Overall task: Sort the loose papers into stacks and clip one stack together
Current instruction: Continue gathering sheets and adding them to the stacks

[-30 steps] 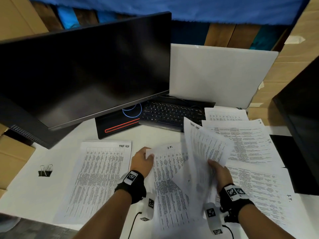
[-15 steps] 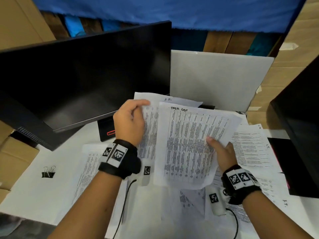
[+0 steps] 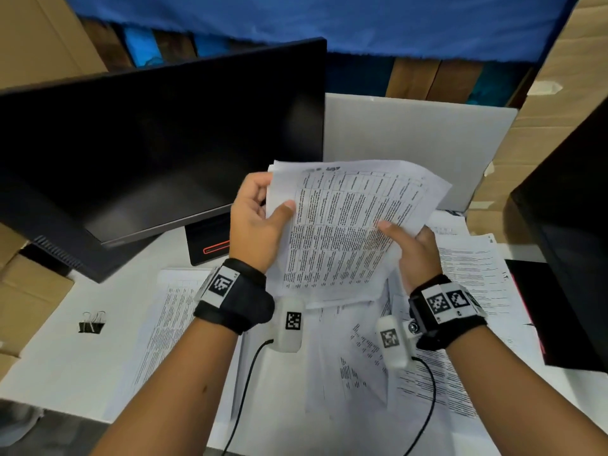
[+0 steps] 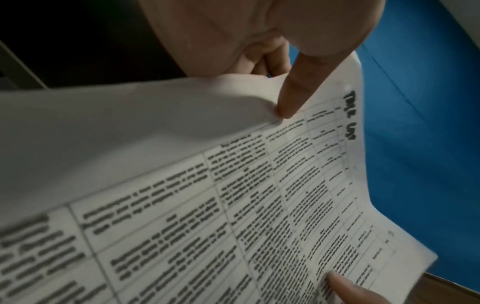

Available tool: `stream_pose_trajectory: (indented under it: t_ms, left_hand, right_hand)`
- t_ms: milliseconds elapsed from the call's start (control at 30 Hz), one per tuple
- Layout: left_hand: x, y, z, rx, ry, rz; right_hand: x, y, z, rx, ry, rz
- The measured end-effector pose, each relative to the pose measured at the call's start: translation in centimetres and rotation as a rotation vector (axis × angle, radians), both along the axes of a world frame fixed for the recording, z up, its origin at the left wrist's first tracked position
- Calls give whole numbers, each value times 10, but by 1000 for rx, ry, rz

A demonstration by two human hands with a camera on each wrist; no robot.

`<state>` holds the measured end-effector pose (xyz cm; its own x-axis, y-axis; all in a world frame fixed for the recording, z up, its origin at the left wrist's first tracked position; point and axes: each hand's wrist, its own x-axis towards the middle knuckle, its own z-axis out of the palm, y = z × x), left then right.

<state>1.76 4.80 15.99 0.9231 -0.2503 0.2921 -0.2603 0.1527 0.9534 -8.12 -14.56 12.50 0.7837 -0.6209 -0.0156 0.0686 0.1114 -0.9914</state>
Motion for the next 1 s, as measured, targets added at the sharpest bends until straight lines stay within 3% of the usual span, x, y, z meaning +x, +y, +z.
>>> stream_pose_trajectory:
  t_ms: [100,267,433,600,767,1000]
  left_hand:
    - [-2,0,-9,-42,59,21]
    - [-12,5,-37,60,189,63]
    - [-17,8,-44,138,170,115]
    - [-9,8,-28,28,106,259]
    - [2,18,-31,-60,186,381]
    - [-6,14,-25,-73,147,217]
  right_hand:
    - [2,5,-5,-9,-7,-41]
    - [-2,18,-24,-17,85,-69]
    - [-6,31,-22,-104,152,-50]
    - [-2,32,2,-213,17,8]
    - [-4,27,-12,-406,146,162]
    - [-1,35,-16,-220,80,22]
